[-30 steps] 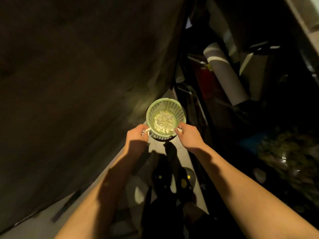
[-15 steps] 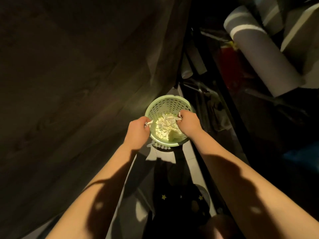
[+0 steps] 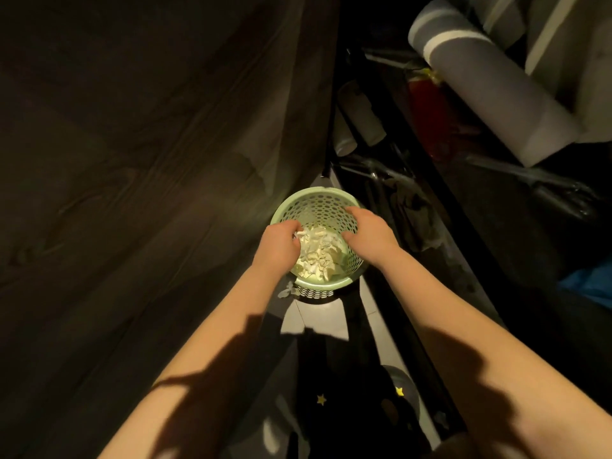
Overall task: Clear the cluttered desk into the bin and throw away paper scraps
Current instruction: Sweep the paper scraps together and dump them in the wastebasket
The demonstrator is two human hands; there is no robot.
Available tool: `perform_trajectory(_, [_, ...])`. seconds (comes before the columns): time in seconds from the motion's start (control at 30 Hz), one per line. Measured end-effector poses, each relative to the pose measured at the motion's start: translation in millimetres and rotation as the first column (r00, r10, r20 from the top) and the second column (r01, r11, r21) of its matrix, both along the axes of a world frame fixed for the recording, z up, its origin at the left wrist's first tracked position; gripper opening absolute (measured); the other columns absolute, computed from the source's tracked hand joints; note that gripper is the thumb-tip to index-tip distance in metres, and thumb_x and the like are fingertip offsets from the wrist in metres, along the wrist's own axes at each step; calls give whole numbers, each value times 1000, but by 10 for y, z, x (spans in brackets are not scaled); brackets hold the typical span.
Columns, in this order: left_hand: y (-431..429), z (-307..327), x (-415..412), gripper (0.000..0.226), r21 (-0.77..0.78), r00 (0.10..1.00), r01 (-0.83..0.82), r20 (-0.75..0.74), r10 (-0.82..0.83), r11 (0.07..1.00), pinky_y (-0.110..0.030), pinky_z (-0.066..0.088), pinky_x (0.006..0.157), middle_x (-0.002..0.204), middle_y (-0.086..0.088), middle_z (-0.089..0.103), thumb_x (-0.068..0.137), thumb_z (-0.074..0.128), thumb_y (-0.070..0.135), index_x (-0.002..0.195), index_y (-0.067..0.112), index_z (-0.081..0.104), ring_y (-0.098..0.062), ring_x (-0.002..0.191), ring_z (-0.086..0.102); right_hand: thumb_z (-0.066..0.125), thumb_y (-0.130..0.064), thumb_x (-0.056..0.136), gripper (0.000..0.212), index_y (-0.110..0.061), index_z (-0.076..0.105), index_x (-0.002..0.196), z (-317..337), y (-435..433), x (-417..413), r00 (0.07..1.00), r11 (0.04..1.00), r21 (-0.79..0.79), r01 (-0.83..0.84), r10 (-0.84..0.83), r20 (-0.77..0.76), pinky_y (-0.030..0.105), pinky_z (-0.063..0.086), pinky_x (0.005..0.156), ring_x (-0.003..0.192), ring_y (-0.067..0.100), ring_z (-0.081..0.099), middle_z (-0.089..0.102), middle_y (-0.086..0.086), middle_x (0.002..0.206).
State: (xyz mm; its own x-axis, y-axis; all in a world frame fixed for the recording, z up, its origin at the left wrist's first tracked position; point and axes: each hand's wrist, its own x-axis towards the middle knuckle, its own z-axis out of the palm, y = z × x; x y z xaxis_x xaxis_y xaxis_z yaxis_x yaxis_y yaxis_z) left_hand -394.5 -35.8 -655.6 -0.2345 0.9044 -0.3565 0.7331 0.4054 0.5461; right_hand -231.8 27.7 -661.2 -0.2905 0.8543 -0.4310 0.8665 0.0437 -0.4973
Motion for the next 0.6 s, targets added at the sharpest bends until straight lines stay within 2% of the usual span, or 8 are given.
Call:
perform_trajectory(0.17, [171, -152, 90, 27, -47, 993, 90, -68, -93, 995, -35, 44, 90, 112, -15, 63, 91, 45, 6, 114, 7, 61, -29, 105, 57, 53, -18, 91, 55, -18, 35, 143, -15, -123, 122, 999, 998, 51, 26, -25, -22, 40, 39, 104, 131, 25, 41, 41, 6, 145])
perform_trajectory(0.3, [274, -252, 178, 41, -167, 980, 168, -81, -183, 972, -36, 40, 97, 127, -17, 55, 92, 47, 14, 133, 7, 44, -31, 116, 52, 52, -17, 91, 56, -15, 33, 143, -34, -186, 154, 997, 997, 36, -69, 68, 29, 40, 38, 105, 133, 26, 38, 38, 6, 147])
perform_trajectory(0.37, [275, -274, 197, 62, -267, 962, 226, -90, -258, 937, -41, 32, 108, 145, -16, 37, 92, 50, 26, 146, 14, 21, -34, 132, 37, 52, -18, 91, 55, -16, 34, 143, -18, -201, 131, 994, 995, 21, -99, 98, 44, 39, 38, 104, 132, 25, 38, 38, 5, 147])
perform_trajectory(0.43, [243, -258, 180, 74, -340, 938, 269, -120, -325, 901, -45, 20, 117, 156, -12, 14, 92, 50, 36, 149, 20, 6, -35, 143, 14, 52, -18, 91, 54, -18, 34, 142, 4, -220, 116, 992, 994, 10, -112, 111, 63, 40, 40, 103, 132, 25, 39, 38, 4, 147])
perform_trajectory(0.5, [208, -200, 141, 73, -345, 928, 277, -145, -342, 897, -46, 15, 118, 158, -10, 7, 93, 48, 38, 149, 21, 5, -33, 145, 5, 52, -19, 90, 54, -19, 34, 142, 54, -232, 115, 990, 993, 2, -117, 116, 80, 41, 40, 103, 131, 25, 39, 39, 4, 146])
perform_trajectory(0.6, [133, -23, 99, 69, -316, 926, 274, -167, -338, 908, -47, 20, 117, 157, -10, 10, 93, 48, 37, 149, 18, 12, -29, 145, 7, 52, -20, 90, 53, -18, 36, 141, 191, -241, 121, 989, 993, 12, -114, 113, 99, 43, 41, 102, 129, 27, 40, 41, 6, 144])
